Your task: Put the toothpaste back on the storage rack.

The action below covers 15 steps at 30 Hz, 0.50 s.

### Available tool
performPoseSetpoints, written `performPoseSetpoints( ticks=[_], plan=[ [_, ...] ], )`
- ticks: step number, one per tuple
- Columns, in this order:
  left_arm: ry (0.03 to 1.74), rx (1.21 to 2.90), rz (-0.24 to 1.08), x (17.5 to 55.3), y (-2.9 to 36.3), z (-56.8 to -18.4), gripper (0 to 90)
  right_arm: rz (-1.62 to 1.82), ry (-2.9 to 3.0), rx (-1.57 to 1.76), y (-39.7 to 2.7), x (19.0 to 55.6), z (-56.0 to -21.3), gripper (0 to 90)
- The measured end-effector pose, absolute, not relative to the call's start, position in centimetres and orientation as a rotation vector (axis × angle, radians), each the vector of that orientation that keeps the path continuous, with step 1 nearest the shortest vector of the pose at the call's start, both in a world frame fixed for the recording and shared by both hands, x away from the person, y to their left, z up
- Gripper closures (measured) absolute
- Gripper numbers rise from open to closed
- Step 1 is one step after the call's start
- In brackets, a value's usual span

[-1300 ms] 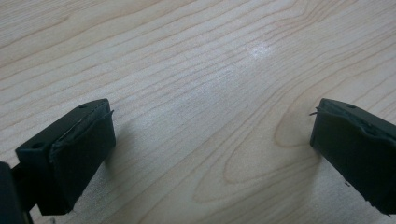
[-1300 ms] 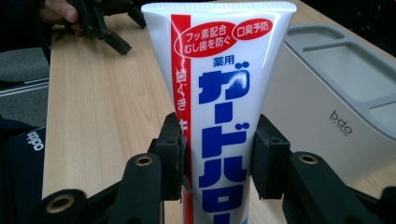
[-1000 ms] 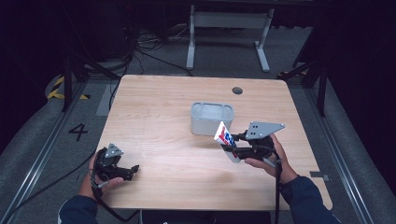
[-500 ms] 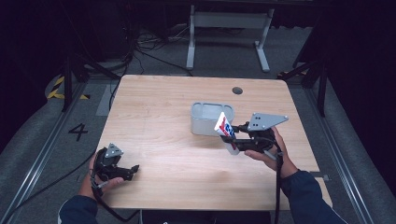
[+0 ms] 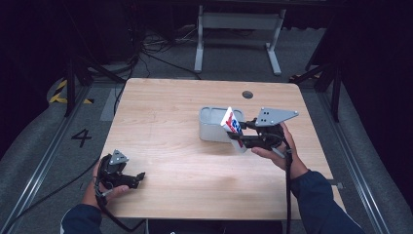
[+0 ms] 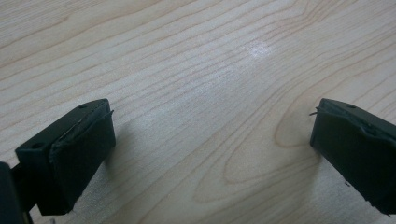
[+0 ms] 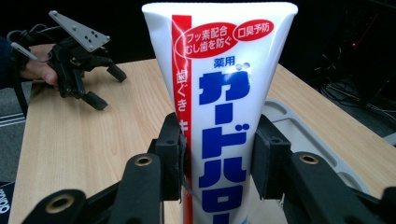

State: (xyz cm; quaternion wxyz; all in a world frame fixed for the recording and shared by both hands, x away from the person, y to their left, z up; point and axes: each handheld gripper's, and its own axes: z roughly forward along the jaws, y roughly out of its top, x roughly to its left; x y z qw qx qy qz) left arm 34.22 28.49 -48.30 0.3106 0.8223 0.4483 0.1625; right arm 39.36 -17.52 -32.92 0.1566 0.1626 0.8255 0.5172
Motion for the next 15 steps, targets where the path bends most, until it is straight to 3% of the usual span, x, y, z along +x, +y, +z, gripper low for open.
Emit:
performPoseSetpoints(
  ticks=[15],
  plan=[
    [1.182, 2.172, 0.428, 34.2, 28.5, -48.3, 0.4, 1.488, 2.317, 0.462, -16.7, 41.0, -31.2, 61.9]
  ],
)
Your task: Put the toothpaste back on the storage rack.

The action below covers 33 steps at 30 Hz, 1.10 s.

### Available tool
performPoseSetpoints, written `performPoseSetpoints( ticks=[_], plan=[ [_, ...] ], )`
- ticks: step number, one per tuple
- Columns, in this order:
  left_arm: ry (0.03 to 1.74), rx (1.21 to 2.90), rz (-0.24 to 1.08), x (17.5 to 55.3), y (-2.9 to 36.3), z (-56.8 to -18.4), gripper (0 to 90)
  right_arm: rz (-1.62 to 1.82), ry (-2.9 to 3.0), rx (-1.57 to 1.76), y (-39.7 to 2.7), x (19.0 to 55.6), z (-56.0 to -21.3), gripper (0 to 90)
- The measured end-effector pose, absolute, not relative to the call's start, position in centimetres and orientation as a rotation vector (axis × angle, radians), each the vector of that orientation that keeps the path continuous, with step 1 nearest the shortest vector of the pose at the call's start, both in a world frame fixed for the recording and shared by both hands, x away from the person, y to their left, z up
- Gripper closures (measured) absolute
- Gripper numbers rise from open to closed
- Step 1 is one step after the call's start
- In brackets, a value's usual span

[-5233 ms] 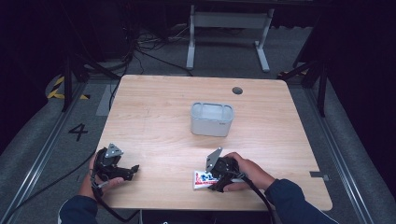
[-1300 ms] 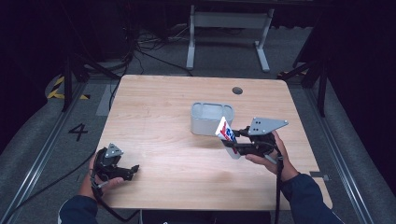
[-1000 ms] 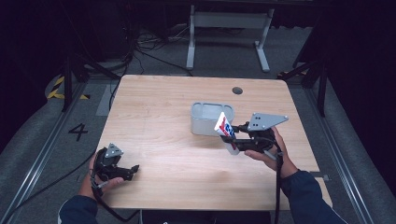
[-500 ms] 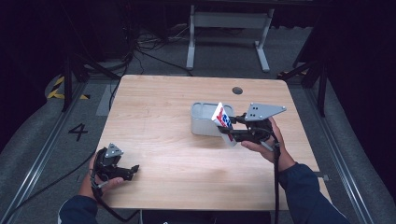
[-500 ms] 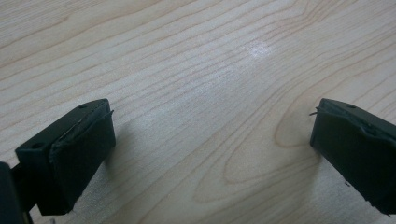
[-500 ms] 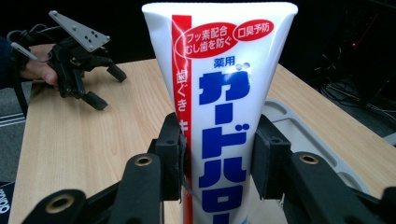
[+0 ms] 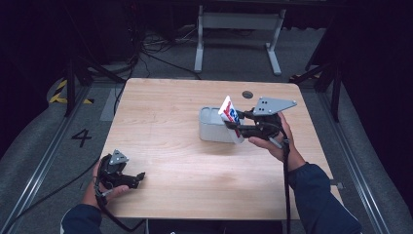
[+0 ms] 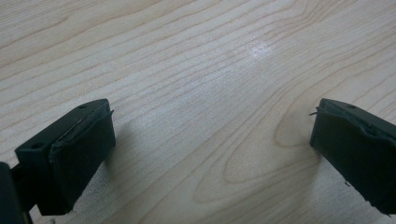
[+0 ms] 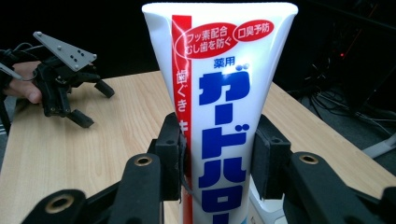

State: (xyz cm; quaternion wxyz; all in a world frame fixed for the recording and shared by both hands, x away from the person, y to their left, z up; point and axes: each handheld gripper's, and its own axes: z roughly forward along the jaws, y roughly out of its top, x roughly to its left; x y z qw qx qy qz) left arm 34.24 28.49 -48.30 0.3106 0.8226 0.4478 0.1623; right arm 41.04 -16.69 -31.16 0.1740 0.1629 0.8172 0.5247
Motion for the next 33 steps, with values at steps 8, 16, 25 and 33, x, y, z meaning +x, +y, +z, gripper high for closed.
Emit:
performPoseSetpoints(
  ticks=[8, 16, 25, 33],
  plan=[
    [1.183, 2.172, 0.429, 34.2, 28.5, -48.3, 0.4, 1.488, 2.295, 0.475, -16.1, 42.1, -30.8, 62.0],
    [1.180, 2.173, 0.428, 34.2, 28.5, -48.3, 0.4, 1.487, 2.270, 0.513, -15.5, 43.5, -30.8, 62.0],
    [1.180, 2.173, 0.428, 34.2, 28.5, -48.3, 0.4, 1.501, 2.253, 0.543, -14.7, 44.9, -30.9, 62.1],
    [1.177, 2.173, 0.429, 34.3, 28.5, -48.3, 0.4, 1.490, 2.239, 0.554, -14.2, 45.8, -31.1, 62.1]
  ],
)
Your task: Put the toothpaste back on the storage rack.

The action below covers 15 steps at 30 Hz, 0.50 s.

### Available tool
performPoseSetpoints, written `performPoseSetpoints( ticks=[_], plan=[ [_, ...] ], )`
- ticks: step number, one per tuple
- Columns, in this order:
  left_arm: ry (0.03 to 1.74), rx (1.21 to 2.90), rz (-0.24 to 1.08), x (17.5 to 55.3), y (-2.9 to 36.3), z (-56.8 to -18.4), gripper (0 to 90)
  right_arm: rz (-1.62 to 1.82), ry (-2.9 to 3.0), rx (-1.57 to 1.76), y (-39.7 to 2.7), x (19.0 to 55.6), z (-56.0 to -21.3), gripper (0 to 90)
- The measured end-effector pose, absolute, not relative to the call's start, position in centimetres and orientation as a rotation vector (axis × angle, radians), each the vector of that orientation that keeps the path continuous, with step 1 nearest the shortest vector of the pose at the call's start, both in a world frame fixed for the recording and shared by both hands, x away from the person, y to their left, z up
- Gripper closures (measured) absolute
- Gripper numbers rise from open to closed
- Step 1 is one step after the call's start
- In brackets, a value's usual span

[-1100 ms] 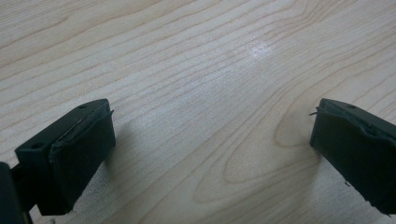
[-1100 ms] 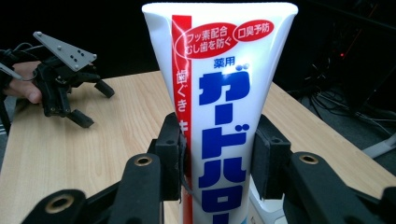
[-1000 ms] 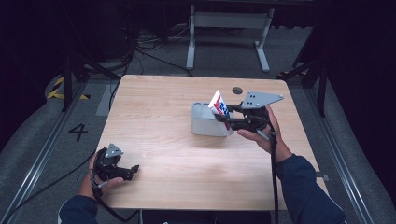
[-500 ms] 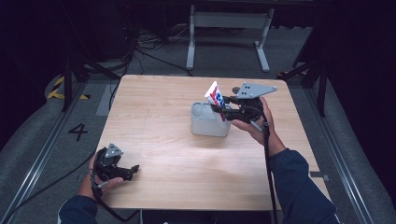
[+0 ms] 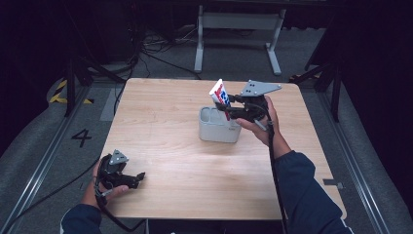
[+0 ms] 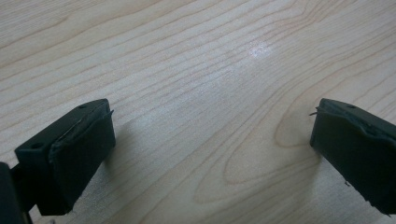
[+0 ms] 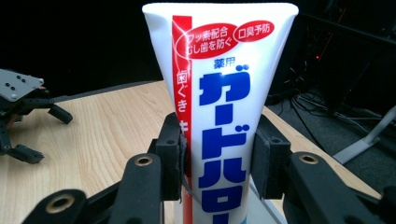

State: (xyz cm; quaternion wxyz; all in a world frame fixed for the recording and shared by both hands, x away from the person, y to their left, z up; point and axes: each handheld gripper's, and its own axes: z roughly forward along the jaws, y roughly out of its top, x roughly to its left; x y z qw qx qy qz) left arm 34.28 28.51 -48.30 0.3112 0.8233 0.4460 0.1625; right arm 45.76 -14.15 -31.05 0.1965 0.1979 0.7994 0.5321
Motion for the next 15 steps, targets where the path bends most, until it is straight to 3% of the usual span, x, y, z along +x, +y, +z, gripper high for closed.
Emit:
performPoseSetpoints(
  ticks=[15],
  plan=[
    [1.171, 2.179, 0.426, 34.4, 28.5, -48.3, 0.2, 1.472, 2.249, 0.611, -13.8, 47.8, -32.4, 62.0]
  ],
)
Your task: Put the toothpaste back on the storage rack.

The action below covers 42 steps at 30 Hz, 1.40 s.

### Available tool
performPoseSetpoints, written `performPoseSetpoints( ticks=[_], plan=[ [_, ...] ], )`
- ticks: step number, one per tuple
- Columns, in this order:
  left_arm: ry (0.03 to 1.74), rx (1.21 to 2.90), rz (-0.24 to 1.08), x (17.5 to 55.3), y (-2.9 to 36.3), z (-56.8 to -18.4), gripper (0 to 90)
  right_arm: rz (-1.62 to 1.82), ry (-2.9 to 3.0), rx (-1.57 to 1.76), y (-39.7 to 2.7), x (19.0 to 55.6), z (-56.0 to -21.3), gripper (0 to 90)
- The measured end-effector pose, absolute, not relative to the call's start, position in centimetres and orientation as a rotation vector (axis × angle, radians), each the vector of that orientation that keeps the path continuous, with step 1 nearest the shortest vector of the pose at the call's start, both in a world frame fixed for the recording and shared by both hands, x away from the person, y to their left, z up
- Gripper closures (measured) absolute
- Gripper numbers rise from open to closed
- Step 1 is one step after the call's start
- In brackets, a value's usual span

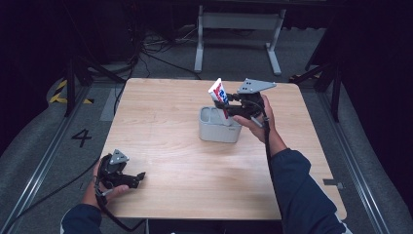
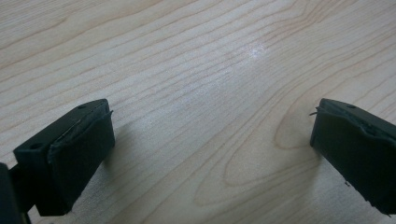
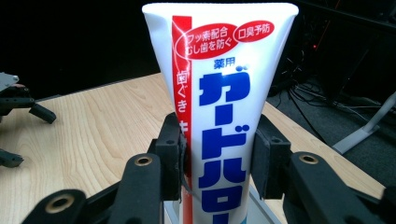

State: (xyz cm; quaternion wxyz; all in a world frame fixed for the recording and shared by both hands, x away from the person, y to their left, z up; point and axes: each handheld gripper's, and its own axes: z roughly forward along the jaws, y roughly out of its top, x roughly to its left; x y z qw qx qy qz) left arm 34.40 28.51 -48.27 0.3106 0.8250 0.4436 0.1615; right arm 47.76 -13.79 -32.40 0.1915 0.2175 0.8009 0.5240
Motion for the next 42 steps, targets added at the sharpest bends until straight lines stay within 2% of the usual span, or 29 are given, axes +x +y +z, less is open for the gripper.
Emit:
performPoseSetpoints(
  ticks=[21, 42],
  plan=[
    [1.173, 2.176, 0.423, 34.4, 28.5, -48.3, 0.2, 1.424, 2.272, 0.638, -12.9, 49.2, -33.3, 61.7],
    [1.168, 2.175, 0.427, 34.5, 28.5, -48.3, 0.2, 1.341, 2.359, 0.634, -13.8, 48.9, -36.4, 60.7]
  ],
)
